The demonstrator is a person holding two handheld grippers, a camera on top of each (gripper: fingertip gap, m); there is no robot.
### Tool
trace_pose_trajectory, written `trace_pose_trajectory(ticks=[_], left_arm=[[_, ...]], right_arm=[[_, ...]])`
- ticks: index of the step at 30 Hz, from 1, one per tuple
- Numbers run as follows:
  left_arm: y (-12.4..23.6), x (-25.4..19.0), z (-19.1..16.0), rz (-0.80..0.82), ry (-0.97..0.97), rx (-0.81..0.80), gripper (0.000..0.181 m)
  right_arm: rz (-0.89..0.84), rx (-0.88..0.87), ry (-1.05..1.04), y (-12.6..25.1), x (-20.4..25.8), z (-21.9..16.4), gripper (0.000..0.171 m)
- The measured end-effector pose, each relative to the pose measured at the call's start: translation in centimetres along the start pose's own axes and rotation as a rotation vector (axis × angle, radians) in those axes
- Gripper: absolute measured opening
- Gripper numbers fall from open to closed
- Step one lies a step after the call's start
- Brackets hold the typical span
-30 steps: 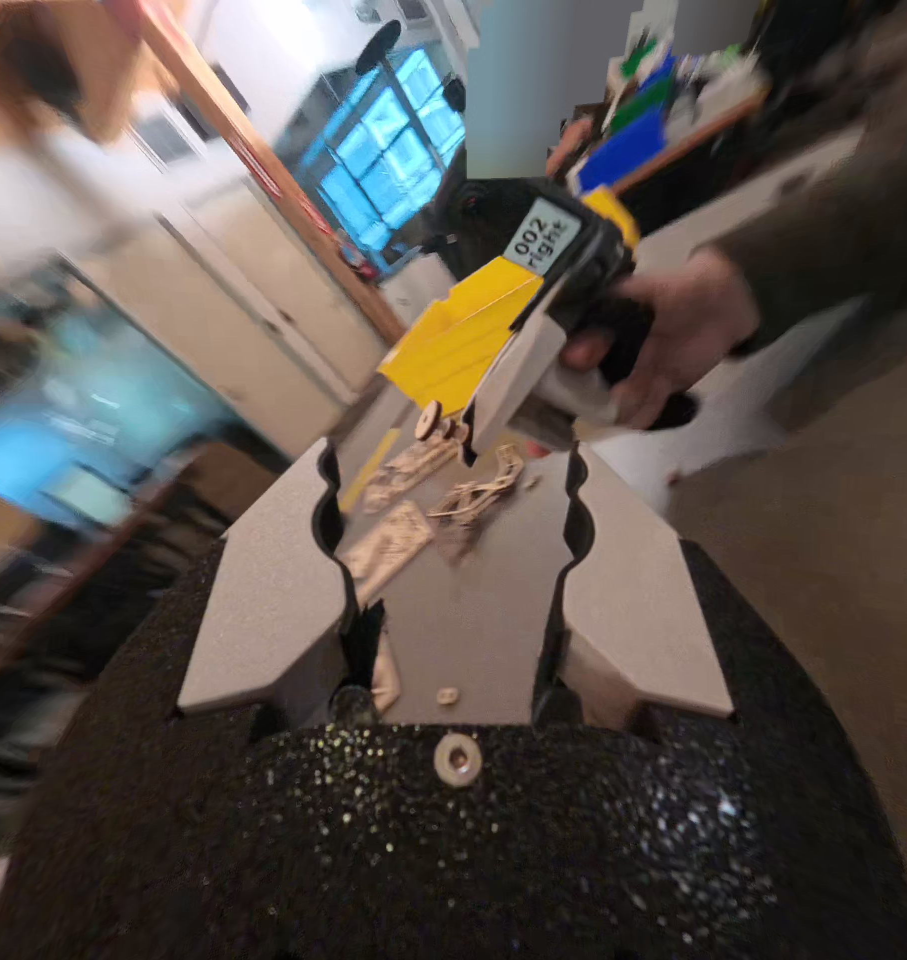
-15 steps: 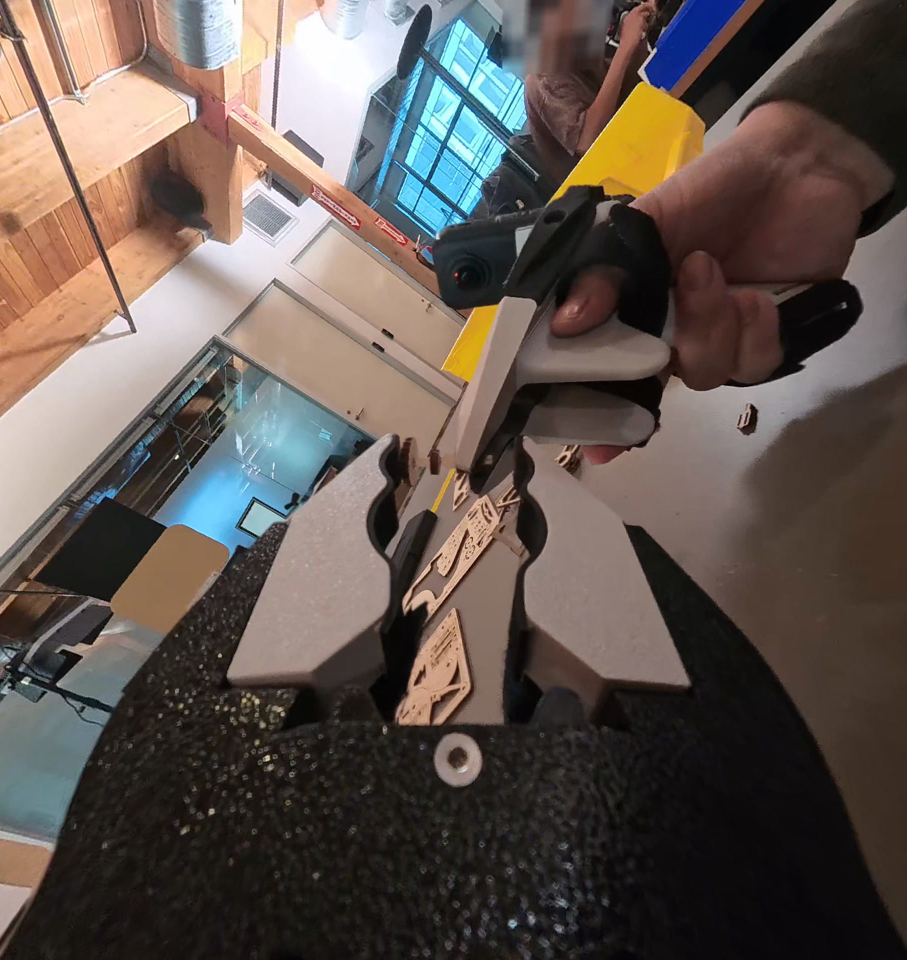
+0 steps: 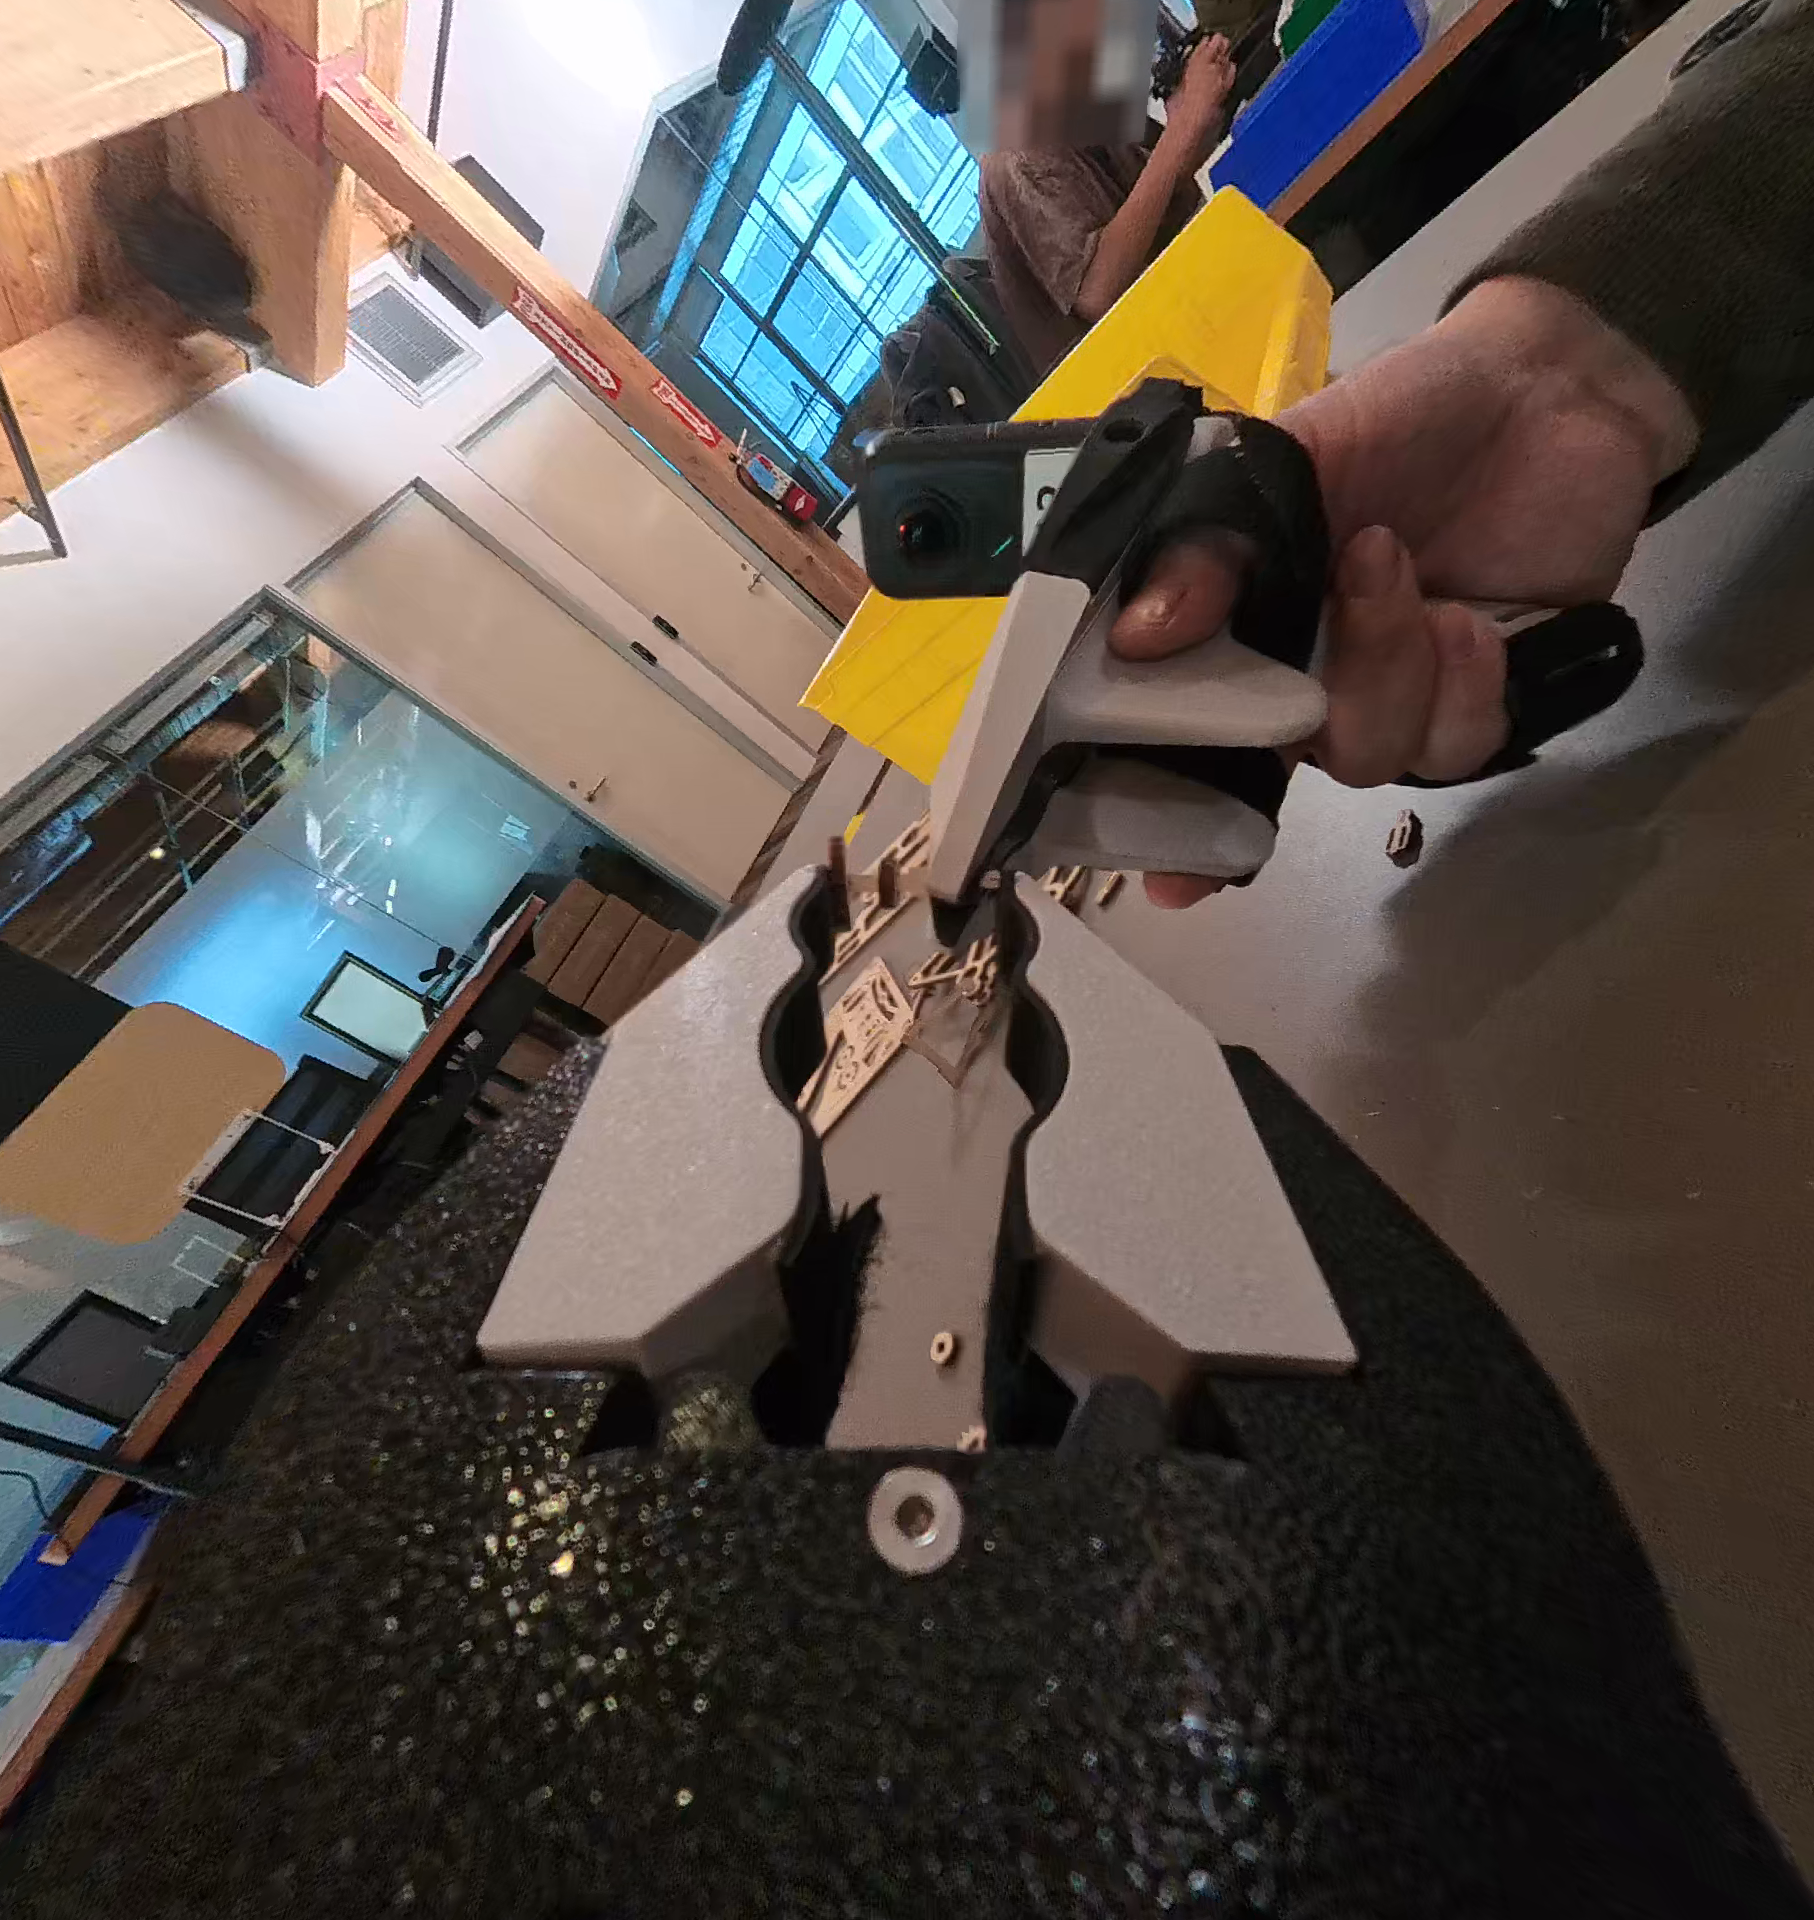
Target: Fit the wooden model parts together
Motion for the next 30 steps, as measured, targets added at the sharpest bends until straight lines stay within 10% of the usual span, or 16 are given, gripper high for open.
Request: trace_pose_trajectory(ticks=[9, 13, 19, 30], left_arm=[[0.0, -0.1, -0.9, -0.05, 0.025, 0.01, 0.029], [0.5, 0.1, -1.1, -0.174, 0.271, -0.066, 0.029], [0.8, -0.5, -1.3, -0.344, 0.453, -0.149, 0.029], [0.9, -1.5, -1.2, -0.384, 0.382, -0.145, 0.029]], right_arm=[[-0.083, 0.042, 0.137, 0.0, -0.5, -0.1, 0.008], [-0.171, 0.087, 0.576, 1.2, 0.2, 0.8, 0.042], [-0.254, 0.231, 1.165, 1.1, 2.0, -0.8, 0.044], [-0.268, 0.296, 1.249, 0.8, 1.7, -1.8, 0.034]])
Point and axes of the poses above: each gripper's, where its closed fingertips meet, y back along the fingers, z out of its top, x = y × z across the jaws, the point moved 5 cm from there along y, back along the fingers, and after that the axes turned 3 degrees about -y, right-handed, at the moved point
